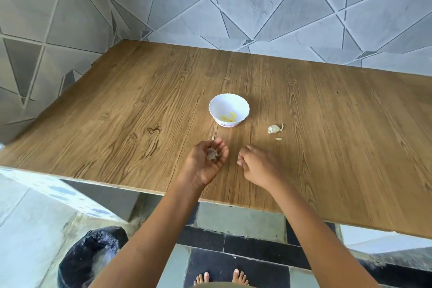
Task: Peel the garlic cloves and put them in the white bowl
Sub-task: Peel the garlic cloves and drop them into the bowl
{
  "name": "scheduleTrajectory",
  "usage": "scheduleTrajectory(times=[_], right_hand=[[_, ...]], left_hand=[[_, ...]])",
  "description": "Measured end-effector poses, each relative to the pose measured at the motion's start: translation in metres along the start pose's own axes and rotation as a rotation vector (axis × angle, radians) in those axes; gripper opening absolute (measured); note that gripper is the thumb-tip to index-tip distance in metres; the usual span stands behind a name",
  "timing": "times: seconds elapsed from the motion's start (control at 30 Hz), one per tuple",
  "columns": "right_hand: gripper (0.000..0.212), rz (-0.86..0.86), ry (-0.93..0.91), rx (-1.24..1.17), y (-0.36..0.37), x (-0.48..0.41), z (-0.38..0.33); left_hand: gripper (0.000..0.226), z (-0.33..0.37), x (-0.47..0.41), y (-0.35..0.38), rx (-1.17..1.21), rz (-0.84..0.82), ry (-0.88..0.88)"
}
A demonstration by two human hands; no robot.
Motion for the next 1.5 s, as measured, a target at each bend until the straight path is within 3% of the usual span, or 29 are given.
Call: scheduleTrajectory(times=[0.07,0.17,0.27,0.37,0.43,0.63,0.73,0.87,1.1,1.33,1.5], right_hand=[[0.007,-0.002,0.022,-0.161,-0.006,-0.001,0.003],[0.007,0.179,-0.119,-0.321,-0.037,-0.001,-0.014],[0.015,0.359,-0.274,-0.227,-0.059,0.006,-0.041],[0.008,0.552,-0.313,-0.216,-0.075,0.018,-0.048],[0.009,0.588,-0.323,-0.257,-0.078,0.021,-0.05],[0.018,0.387,-0.5,-0.59,-0.056,0.013,-0.089],[0.013,0.203,-0.552,-0.815,-0.036,0.013,-0.137],[0.016,-0.045,-0.643,-0.904,0.005,0.025,-0.223],[0.026,-0.36,-0.636,-0.878,0.109,0.037,-0.356],[0.019,-0.517,-0.435,-0.721,0.237,0.02,-0.455],[0.017,-0.611,-0.293,-0.631,0.349,-0.002,-0.488]], left_hand=[[0.035,-0.001,0.002,0.002,-0.015,-0.001,0.001],[0.032,-0.007,0.005,0.004,-0.037,0.015,0.002],[0.03,-0.014,0.012,0.01,-0.007,0.033,-0.001],[0.031,-0.013,0.021,0.016,0.005,0.035,0.049],[0.033,-0.009,0.028,0.015,0.02,0.039,0.106],[0.031,0.018,0.057,-0.027,0.182,0.132,0.262],[0.03,0.046,0.084,-0.076,0.252,0.242,0.369],[0.028,0.077,0.127,-0.157,0.402,0.33,0.508],[0.02,0.129,0.179,-0.317,0.474,0.526,0.598],[0.02,0.187,0.186,-0.467,0.494,0.672,0.512],[0.016,0.198,0.138,-0.572,0.447,0.771,0.405]])
Point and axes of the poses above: each hand's wrist, its own x-axis away from the middle knuckle, its own y-axis out of the palm, z = x × y, the point moved 10 cm from there along -x, towards the middle knuckle, and after that the axes turned 5 degrees about y, right-handed, at the moved point
